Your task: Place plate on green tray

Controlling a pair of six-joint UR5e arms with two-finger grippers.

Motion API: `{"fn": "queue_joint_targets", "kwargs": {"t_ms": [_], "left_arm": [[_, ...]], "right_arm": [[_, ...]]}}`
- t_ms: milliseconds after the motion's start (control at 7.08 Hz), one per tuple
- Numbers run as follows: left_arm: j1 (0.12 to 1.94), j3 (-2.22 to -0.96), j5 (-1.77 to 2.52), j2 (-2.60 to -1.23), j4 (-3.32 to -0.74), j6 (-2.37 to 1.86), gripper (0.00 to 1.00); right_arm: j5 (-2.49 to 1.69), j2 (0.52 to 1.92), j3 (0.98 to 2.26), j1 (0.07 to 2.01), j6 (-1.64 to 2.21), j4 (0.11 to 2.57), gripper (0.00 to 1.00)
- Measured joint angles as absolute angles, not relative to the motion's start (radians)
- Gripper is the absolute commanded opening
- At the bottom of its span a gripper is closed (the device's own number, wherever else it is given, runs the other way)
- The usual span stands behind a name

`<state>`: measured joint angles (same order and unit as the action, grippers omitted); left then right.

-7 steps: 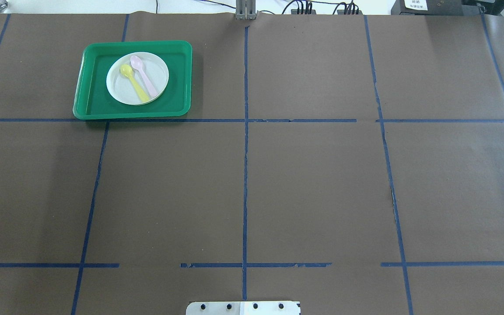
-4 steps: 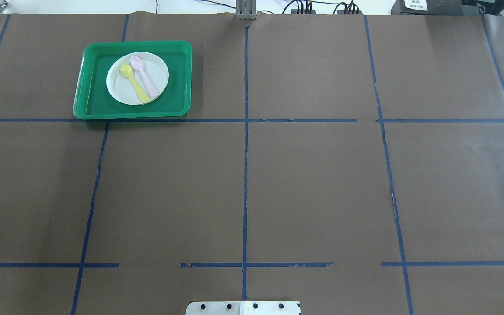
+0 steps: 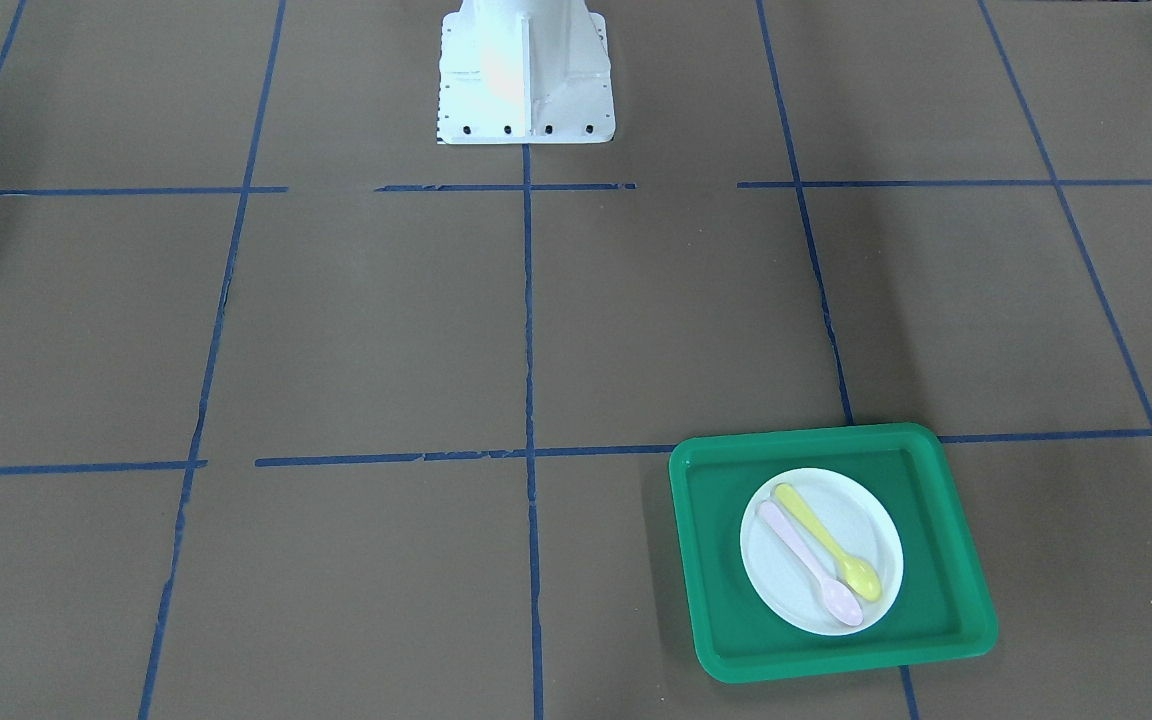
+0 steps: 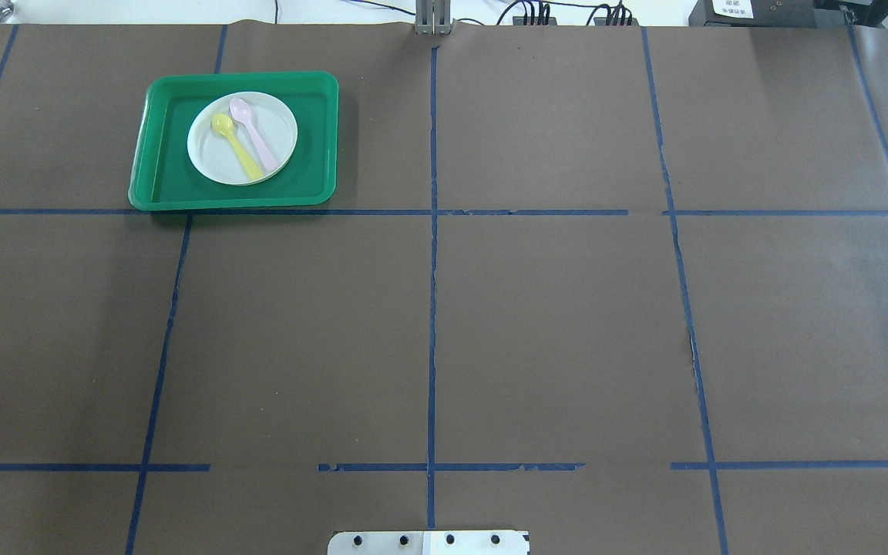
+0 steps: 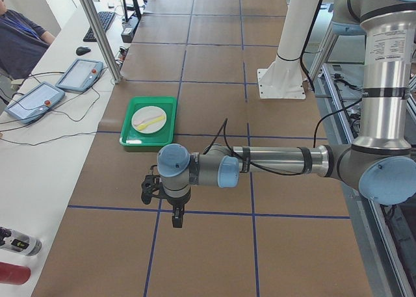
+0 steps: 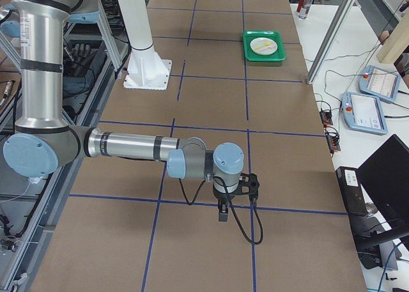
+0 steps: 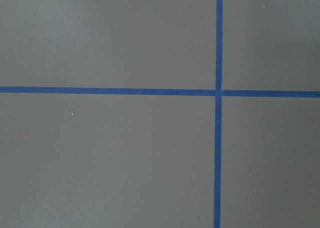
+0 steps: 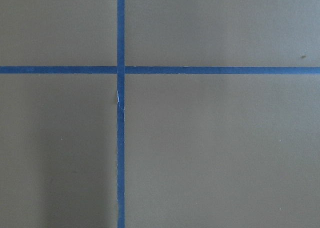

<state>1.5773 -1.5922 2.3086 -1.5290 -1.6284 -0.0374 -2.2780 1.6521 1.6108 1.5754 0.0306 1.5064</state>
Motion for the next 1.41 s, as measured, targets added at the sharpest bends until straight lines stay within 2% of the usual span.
{"fn": "queue_joint_targets", "kwargs": {"t_ms": [1413], "left_arm": [[1.562, -1.59, 2.346, -1.525, -1.623, -0.029, 1.0]], "right_arm": [[-2.278, 1.652, 1.612, 1.575, 0.031, 1.506, 1.0]]}}
